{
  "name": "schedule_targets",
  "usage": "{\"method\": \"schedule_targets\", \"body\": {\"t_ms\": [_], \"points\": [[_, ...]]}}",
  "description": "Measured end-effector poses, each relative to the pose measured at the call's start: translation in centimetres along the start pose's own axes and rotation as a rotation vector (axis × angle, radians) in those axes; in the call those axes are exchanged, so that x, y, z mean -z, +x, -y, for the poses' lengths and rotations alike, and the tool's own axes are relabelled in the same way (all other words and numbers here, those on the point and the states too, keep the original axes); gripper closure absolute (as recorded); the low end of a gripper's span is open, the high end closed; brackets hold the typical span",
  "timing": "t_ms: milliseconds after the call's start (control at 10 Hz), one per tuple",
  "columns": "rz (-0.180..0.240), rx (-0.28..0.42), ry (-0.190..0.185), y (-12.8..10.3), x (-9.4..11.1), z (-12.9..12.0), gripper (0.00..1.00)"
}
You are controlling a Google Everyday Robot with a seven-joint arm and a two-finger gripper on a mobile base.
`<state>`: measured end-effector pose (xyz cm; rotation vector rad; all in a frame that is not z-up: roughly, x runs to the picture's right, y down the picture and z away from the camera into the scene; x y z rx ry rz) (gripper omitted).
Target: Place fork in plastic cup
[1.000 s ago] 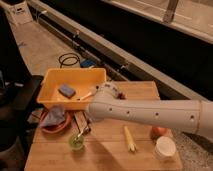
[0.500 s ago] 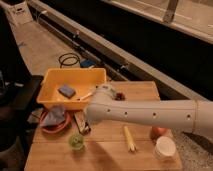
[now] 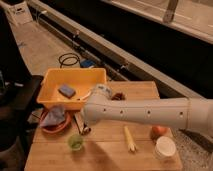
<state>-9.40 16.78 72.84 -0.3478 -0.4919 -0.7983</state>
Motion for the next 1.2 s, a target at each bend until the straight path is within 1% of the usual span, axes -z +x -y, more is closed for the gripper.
{"method": "schedule_targets", "body": {"t_ms": [300,400,700,800,1200], "points": [[-0.007,-0.002,-0.029,-0.2,-0.7,-0.1,0.7],[-0.014,-0.005,-0.042,-0.1,-0.9,-0.3,0.58],[-0.018,0.0,-0.059,-0.4,-1.3,-0.3,0.31],[-0.023,-0.002,-0.058,-0.3,-1.2,-0.4,0.26],[-0.04,-0.015,-0.037,-0.1,0.0,-0.6,0.26]]}}
